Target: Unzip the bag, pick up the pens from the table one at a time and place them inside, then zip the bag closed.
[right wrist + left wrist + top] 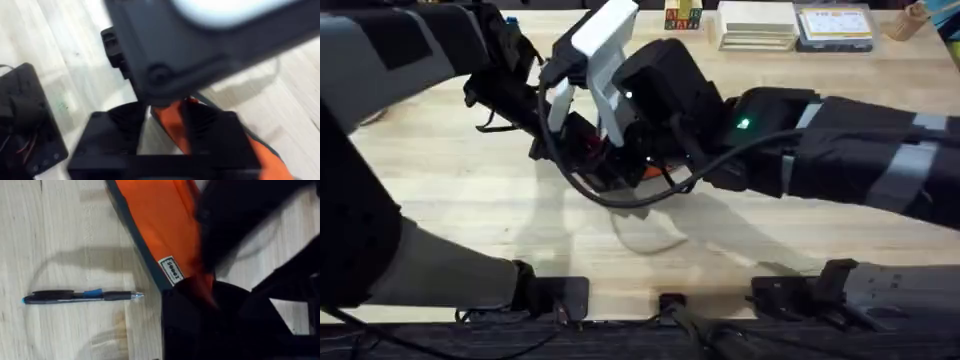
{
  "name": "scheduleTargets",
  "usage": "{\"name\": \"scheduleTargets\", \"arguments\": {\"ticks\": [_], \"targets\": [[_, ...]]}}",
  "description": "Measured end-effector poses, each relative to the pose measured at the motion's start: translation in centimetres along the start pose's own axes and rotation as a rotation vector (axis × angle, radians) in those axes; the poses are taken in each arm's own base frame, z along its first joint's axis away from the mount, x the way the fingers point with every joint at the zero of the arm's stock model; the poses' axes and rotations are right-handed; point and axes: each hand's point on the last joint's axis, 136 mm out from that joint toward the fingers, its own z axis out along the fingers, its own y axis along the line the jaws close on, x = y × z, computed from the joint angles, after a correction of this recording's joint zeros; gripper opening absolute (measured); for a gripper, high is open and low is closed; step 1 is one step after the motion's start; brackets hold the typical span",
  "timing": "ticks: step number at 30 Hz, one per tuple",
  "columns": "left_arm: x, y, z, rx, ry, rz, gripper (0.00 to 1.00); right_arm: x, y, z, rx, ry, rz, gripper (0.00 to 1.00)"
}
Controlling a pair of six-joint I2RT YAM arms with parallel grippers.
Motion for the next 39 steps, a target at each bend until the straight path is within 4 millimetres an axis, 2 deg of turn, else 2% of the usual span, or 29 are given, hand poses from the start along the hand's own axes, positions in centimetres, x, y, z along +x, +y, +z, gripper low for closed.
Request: {"name": "scheduleTargets", "arguments": {"ticks": [3,4,5,9,11,19,24,28,29,34,35,39], "targets": [[0.2,-0.2,0.0,0.008,0.011,0.005,0.042,0.0,-1.3,-0.2,0.044,0.001,0.006,0.871],[0.2,-0.2,0.0,0.008,0.012,0.006,0.042,0.0,-1.6,-0.4,0.053,0.001,0.005,0.962],[0.1,-0.1,0.0,0.005,0.008,0.004,0.042,0.0,-1.6,-0.6,0.045,0.002,0.007,0.988],[0.0,-0.1,0.0,0.003,0.001,-0.004,0.043,0.2,0.5,-1.7,-0.028,0.012,-0.007,0.996],[0.0,-0.1,0.0,0.003,0.000,-0.004,0.043,0.0,0.7,-2.4,-0.040,0.007,-0.006,0.997],[0.0,-0.1,0.0,0.002,0.000,-0.008,0.042,-1.0,-0.9,-5.6,-0.014,-0.039,0.008,0.997],[0.0,-0.1,0.0,0.003,0.000,-0.008,0.042,-0.6,-2.0,-7.5,0.015,-0.032,-0.052,0.997],[0.0,-0.1,0.0,0.002,0.000,-0.008,0.056,0.1,-2.3,-8.2,0.024,-0.008,-0.114,0.997],[0.0,-0.1,0.0,0.002,-0.001,-0.008,0.115,0.2,-2.3,-8.3,0.025,-0.002,-0.130,0.997],[-0.2,0.1,0.0,-0.002,-0.012,-0.006,0.882,0.4,-2.4,-8.7,0.027,0.003,-0.199,0.997],[-0.3,0.1,0.0,-0.002,-0.014,-0.009,0.965,0.3,-2.4,-8.9,0.028,-0.003,-0.209,0.997],[-0.3,0.1,0.0,-0.004,-0.019,-0.010,0.992,0.0,-2.3,-9.4,0.031,-0.020,-0.232,0.997]]}}
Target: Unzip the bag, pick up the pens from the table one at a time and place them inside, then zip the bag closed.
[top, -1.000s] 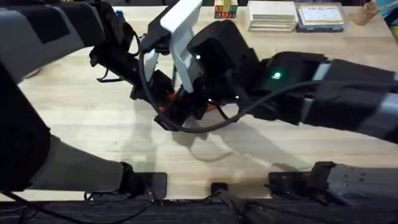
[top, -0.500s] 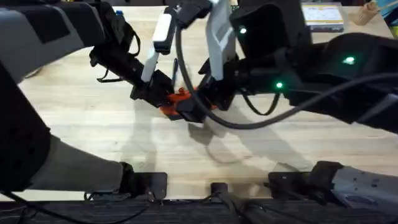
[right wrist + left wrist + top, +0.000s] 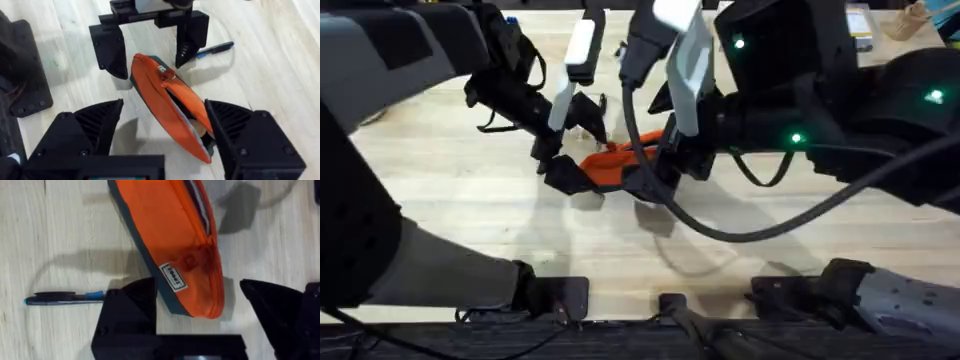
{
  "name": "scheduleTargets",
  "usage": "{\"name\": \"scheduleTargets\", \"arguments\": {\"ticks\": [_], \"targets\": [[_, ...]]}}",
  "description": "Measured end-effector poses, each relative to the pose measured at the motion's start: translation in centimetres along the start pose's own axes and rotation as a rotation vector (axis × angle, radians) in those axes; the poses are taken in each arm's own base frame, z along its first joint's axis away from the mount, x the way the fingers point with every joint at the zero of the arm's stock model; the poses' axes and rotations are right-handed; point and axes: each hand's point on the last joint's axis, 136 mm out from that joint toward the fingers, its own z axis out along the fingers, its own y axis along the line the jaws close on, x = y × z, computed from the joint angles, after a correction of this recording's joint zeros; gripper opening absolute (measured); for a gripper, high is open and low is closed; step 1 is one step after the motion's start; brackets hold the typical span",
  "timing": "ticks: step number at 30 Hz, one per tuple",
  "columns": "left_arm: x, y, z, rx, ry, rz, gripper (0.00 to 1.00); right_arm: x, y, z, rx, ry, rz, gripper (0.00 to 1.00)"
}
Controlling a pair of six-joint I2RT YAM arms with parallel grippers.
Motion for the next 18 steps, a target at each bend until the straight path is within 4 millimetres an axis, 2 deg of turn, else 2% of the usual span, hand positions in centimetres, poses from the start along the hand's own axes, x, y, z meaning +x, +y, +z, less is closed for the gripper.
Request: {"name": "scheduleTargets", "arguments": {"ticks": [3,5,10,15,18], "targets": [[0.0,0.0,0.0,0.002,-0.001,-0.002,0.992,0.0,0.0,-0.1,0.000,0.001,-0.006,0.995],[-0.6,-1.2,-0.6,0.048,-0.002,-0.038,0.994,0.4,0.2,-0.4,-0.008,0.029,-0.007,0.995],[-2.0,-1.0,-2.9,0.050,0.019,-0.040,0.995,-0.4,-0.4,-1.9,-0.001,0.044,-0.013,0.996],[-3.3,-0.3,-5.9,0.012,0.020,-0.049,0.995,0.3,-2.2,-3.7,0.027,0.102,0.001,0.995],[-3.7,0.2,-7.6,-0.023,0.017,-0.056,0.995,0.0,-3.9,-4.5,0.065,0.090,0.008,0.995]]}}
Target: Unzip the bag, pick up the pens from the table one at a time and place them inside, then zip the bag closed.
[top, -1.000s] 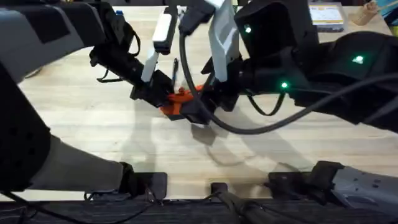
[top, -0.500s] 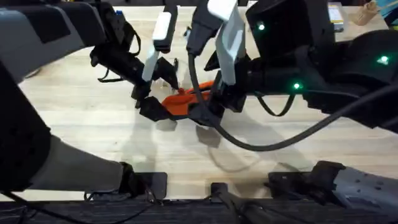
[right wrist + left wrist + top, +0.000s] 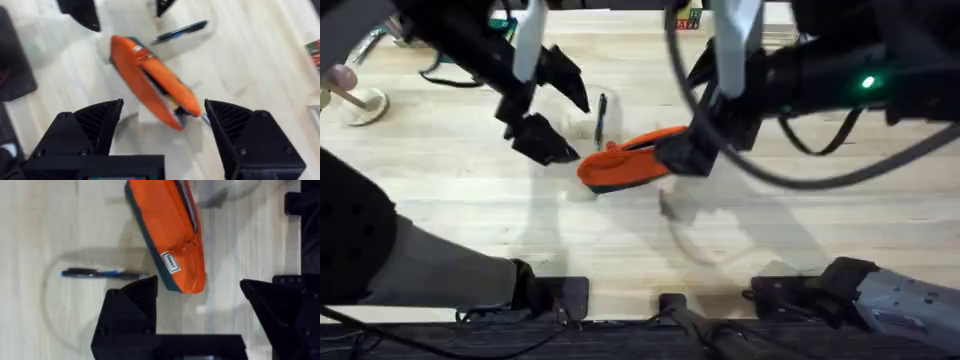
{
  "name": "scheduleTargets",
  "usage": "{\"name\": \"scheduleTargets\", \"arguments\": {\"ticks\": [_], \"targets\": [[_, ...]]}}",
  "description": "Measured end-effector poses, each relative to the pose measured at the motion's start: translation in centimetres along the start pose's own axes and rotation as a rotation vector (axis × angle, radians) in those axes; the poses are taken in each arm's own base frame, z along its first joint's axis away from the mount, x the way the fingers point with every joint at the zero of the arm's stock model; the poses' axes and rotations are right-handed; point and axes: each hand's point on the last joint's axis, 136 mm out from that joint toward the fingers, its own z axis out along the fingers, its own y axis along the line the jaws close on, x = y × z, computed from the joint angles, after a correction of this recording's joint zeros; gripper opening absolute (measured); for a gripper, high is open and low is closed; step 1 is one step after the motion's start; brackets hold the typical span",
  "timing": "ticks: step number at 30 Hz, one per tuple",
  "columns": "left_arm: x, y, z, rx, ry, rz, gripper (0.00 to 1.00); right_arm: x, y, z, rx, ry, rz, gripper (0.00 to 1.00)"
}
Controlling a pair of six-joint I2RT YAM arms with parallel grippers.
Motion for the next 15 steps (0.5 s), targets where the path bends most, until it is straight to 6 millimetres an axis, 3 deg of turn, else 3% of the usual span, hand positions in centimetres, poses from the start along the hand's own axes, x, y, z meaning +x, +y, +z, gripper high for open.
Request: {"name": "scheduleTargets", "arguments": {"ticks": [7,15], "targets": [[-0.4,0.5,-2.4,-0.078,-0.005,0.005,0.995,-0.7,-3.0,-0.7,0.079,-0.043,-0.076,0.994],[-2.0,-1.1,-4.7,-0.188,0.005,0.093,0.995,-0.9,-3.2,-0.7,0.094,-0.034,-0.462,0.997]]}}
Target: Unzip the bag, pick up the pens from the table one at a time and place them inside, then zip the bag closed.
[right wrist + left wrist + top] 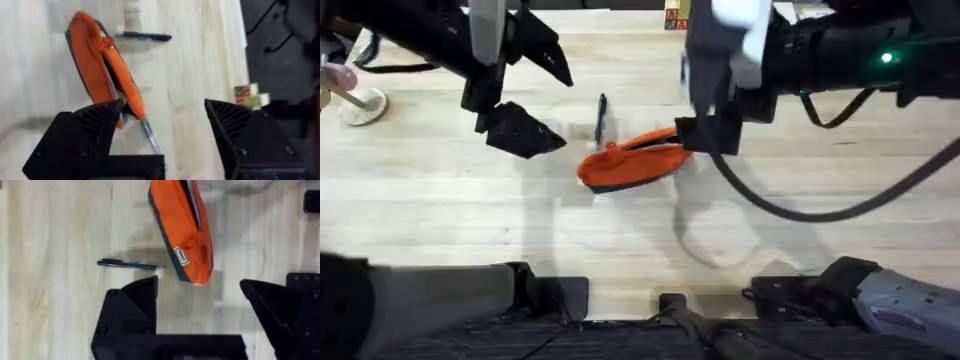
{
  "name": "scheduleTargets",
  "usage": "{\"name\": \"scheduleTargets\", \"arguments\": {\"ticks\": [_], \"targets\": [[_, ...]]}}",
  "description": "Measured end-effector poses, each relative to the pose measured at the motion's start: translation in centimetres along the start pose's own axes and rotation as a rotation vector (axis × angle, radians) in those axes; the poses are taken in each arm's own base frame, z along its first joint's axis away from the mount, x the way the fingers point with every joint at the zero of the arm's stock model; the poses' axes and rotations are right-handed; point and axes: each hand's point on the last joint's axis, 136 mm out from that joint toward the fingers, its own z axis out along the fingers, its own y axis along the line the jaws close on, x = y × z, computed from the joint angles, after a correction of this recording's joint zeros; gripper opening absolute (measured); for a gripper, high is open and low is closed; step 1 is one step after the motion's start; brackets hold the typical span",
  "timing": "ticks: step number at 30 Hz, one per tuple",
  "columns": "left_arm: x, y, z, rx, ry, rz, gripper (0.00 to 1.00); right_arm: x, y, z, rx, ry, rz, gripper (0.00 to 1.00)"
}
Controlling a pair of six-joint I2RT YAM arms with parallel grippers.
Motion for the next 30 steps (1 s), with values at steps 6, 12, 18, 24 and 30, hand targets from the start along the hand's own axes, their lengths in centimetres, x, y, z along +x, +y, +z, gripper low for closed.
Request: {"name": "scheduleTargets", "arguments": {"ticks": [6,12,18,24,30], "targets": [[-0.3,-0.1,-0.4,-0.020,0.001,0.017,0.996,-0.4,0.7,0.0,-0.034,-0.031,-0.137,0.997],[-0.3,-0.1,-0.4,-0.021,0.002,0.018,0.996,-0.7,0.9,0.0,-0.046,-0.049,-0.173,0.997],[-0.3,-0.1,-0.4,-0.021,0.002,0.018,0.996,-1.3,1.6,0.0,-0.070,-0.070,-0.191,0.664],[-0.3,-0.1,-0.4,-0.021,0.002,0.018,0.995,-1.9,3.3,0.0,-0.142,-0.107,-0.193,0.038],[-0.3,0.2,-0.4,-0.031,0.002,0.026,0.995,-1.1,4.1,2.0,-0.211,-0.082,-0.174,0.032]]}}
